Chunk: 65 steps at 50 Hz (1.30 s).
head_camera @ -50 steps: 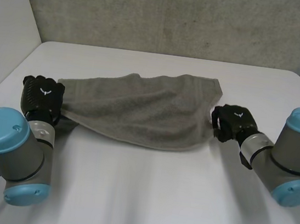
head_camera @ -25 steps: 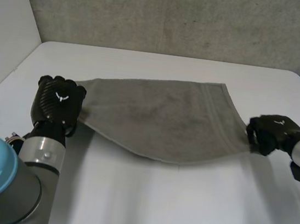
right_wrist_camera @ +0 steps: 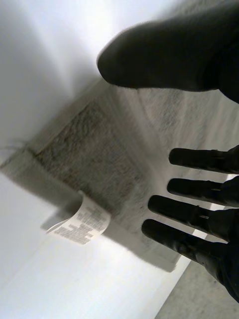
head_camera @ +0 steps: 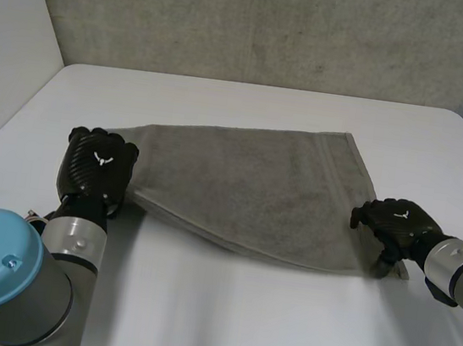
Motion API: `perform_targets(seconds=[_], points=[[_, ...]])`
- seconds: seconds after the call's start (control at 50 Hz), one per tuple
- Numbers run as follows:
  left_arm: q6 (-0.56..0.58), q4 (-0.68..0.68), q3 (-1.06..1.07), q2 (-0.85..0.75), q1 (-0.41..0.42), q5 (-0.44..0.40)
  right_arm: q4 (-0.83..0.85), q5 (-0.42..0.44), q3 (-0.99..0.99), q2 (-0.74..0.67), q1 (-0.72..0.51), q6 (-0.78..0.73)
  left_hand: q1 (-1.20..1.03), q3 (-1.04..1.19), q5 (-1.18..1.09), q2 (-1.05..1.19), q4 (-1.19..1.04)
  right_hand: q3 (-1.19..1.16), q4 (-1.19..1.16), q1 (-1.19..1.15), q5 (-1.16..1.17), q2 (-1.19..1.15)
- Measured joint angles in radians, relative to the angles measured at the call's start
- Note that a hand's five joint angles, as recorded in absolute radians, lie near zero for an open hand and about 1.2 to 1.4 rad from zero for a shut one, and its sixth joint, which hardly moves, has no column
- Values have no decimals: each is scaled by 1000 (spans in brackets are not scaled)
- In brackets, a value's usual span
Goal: Fold the towel.
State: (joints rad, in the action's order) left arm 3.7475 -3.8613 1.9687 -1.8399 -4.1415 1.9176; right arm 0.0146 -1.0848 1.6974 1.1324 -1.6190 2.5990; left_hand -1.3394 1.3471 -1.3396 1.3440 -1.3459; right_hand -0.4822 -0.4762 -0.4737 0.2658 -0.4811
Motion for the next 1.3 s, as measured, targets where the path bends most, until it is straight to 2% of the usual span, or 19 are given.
perform_targets(seconds=[0.18,0.44,0.56,0.72,0.9,0.96,1.08,1.2,1.3], points=[[0,3,-59,-23,-15,-22,29,62,114,71,-9,8,-13,25,-13,19,-12,57,66,50,-61,52],[0,7,-96,-54,-39,-28,117,49,133,45,-39,16,-13,26,-13,19,-12,47,26,35,24,42],[-1,7,-93,-53,-56,-26,154,5,107,2,-43,24,-13,26,-13,19,-12,-88,-99,-105,143,-89],[-2,7,-82,-50,-67,-26,201,-99,55,-46,-44,26,-13,26,-13,19,-12,-294,-300,-298,333,-294],[-4,7,-77,-46,-66,-24,205,-120,37,-61,-34,26,-13,26,-13,19,-12,-552,-556,-570,591,-551],[-8,7,-77,-45,-66,-23,204,-120,39,-60,-34,26,-13,26,-13,19,-12,-808,-821,-840,867,-819],[-14,9,-75,-42,-65,-21,198,-121,44,-52,-33,28,-13,25,-13,19,-12,-849,-864,-861,905,-834],[-14,12,-60,-17,-63,-21,166,-119,46,27,-26,46,-13,25,-13,19,-12,-849,-864,-861,905,-834],[-12,13,-32,71,-62,-23,108,-106,34,194,-5,96,-13,26,-13,19,-12,-849,-864,-861,905,-834]])
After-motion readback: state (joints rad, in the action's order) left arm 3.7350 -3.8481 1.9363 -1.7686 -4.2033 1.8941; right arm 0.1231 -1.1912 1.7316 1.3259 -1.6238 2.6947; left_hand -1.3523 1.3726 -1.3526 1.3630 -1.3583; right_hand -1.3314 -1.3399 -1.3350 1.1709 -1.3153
